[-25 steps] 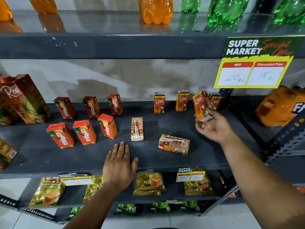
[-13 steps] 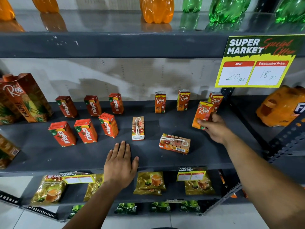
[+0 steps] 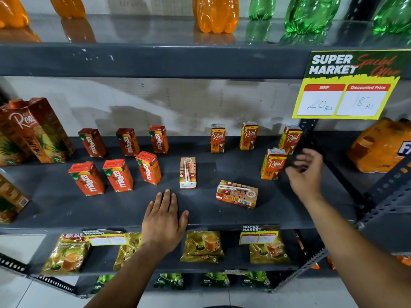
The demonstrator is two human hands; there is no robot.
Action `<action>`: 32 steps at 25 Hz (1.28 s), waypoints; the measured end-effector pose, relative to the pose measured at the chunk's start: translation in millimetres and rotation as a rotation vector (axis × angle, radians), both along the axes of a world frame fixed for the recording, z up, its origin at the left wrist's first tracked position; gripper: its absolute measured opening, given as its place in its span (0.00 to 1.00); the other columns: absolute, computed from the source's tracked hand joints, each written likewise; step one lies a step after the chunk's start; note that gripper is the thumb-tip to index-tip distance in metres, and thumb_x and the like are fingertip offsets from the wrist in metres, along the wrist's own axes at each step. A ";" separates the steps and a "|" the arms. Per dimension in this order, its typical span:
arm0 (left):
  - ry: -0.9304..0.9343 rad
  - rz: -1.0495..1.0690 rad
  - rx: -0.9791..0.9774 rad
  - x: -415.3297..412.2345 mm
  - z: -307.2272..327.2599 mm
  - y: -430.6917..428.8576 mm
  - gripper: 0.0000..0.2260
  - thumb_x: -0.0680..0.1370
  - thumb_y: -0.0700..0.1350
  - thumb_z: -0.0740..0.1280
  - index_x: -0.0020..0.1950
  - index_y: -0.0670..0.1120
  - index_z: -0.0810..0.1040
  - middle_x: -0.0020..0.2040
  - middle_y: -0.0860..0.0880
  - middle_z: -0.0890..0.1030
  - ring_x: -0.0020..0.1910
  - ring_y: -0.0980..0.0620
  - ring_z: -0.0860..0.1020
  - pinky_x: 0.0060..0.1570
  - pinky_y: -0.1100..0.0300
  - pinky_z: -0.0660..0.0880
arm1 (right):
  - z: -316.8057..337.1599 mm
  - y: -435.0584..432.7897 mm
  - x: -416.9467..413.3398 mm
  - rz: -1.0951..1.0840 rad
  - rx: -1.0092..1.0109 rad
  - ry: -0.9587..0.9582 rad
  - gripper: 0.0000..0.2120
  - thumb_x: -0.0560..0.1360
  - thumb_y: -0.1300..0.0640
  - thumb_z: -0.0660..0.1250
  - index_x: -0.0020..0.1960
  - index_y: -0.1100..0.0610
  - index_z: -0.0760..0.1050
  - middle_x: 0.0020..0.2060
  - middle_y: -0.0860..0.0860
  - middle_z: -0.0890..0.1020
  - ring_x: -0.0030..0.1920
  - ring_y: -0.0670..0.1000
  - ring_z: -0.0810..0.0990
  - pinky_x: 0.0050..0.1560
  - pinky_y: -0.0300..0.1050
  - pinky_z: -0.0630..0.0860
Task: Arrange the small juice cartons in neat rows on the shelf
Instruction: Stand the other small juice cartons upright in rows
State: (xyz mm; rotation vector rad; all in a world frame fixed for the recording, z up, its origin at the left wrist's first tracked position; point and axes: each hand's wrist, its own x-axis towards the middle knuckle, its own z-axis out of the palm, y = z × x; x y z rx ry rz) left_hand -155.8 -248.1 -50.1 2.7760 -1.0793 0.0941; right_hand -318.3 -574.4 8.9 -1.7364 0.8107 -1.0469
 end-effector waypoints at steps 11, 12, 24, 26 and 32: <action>0.002 -0.010 0.026 2.1 -3.1 0.4 0.31 0.79 0.61 0.44 0.76 0.42 0.54 0.79 0.43 0.54 0.77 0.45 0.50 0.74 0.49 0.49 | -7.1 68.2 21.3 0.502 -0.365 0.941 0.36 0.66 0.44 0.75 0.69 0.51 0.65 0.63 0.51 0.75 0.61 0.52 0.73 0.58 0.48 0.72; 0.007 -0.011 0.019 2.2 -2.8 0.4 0.31 0.80 0.61 0.44 0.76 0.42 0.54 0.78 0.43 0.54 0.77 0.45 0.50 0.74 0.49 0.49 | -3.5 66.9 22.8 0.509 -0.363 0.968 0.37 0.65 0.44 0.76 0.69 0.51 0.66 0.62 0.50 0.75 0.60 0.52 0.74 0.57 0.47 0.72; 0.001 -0.005 0.015 2.6 -4.8 1.2 0.32 0.79 0.61 0.42 0.76 0.42 0.52 0.79 0.43 0.53 0.77 0.45 0.49 0.74 0.50 0.46 | 4.8 78.1 42.2 0.481 -0.404 0.928 0.21 0.65 0.52 0.75 0.56 0.50 0.74 0.51 0.48 0.79 0.49 0.50 0.78 0.47 0.47 0.76; -0.004 -0.004 0.011 2.6 -5.1 0.8 0.33 0.78 0.62 0.41 0.76 0.42 0.53 0.79 0.43 0.53 0.77 0.45 0.49 0.74 0.50 0.46 | -5.8 85.0 41.5 0.357 -0.387 0.707 0.23 0.66 0.51 0.75 0.57 0.52 0.72 0.50 0.49 0.77 0.50 0.50 0.76 0.48 0.47 0.74; -0.010 -0.004 0.004 3.1 -5.1 -0.2 0.33 0.78 0.61 0.41 0.76 0.42 0.54 0.78 0.43 0.54 0.77 0.45 0.51 0.74 0.49 0.48 | -30.9 104.1 70.4 0.072 -0.228 0.457 0.27 0.68 0.46 0.73 0.59 0.60 0.69 0.53 0.57 0.74 0.53 0.56 0.74 0.47 0.45 0.71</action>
